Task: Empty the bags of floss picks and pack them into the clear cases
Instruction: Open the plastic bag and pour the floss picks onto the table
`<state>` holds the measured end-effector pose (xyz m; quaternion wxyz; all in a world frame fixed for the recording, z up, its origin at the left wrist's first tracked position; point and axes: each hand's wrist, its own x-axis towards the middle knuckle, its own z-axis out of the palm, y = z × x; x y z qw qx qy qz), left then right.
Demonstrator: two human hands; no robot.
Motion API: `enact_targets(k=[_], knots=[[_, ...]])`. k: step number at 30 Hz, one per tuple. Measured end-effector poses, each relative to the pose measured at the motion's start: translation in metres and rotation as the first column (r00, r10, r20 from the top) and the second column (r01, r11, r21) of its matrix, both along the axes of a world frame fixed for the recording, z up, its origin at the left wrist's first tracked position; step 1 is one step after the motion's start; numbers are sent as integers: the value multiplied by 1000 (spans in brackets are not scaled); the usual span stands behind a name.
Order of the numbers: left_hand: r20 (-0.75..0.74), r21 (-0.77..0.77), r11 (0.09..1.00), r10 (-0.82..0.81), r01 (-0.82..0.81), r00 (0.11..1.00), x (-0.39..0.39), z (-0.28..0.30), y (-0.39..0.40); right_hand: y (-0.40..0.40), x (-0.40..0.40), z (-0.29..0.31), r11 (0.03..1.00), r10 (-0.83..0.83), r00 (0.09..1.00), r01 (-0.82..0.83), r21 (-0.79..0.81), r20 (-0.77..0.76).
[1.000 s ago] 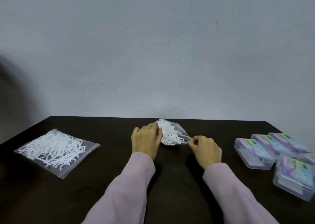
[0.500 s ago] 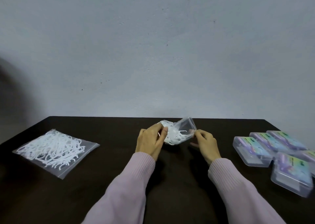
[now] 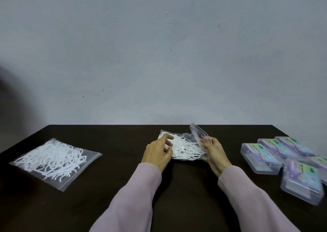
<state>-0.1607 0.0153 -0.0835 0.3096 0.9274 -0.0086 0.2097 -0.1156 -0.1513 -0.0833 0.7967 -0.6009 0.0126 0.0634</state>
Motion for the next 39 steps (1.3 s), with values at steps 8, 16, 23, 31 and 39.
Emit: enact_targets(k=[8, 16, 23, 31, 39], knots=[[-32, 98, 995, -18, 21, 999, 4, -1, 10, -2, 1, -4, 994, 103, 994, -101, -43, 26], [-419, 270, 949, -35, 161, 907, 7, -7, 12, -8, 4, -9, 976, 107, 982, -74, -205, 156], [-182, 258, 966, 40, 8, 982, 8, -2, 13, -11, 11, -14, 916, 179, 956, -77, -393, 230], [-48, 461, 887, 65, -36, 997, 5, 5, 23, -7, 4, -6, 950, 166, 929, -61, -305, 330], [45, 608, 775, 181, -170, 983, -2, 8, 15, -2, -3, -4, 933, 249, 916, -139, -331, 316]])
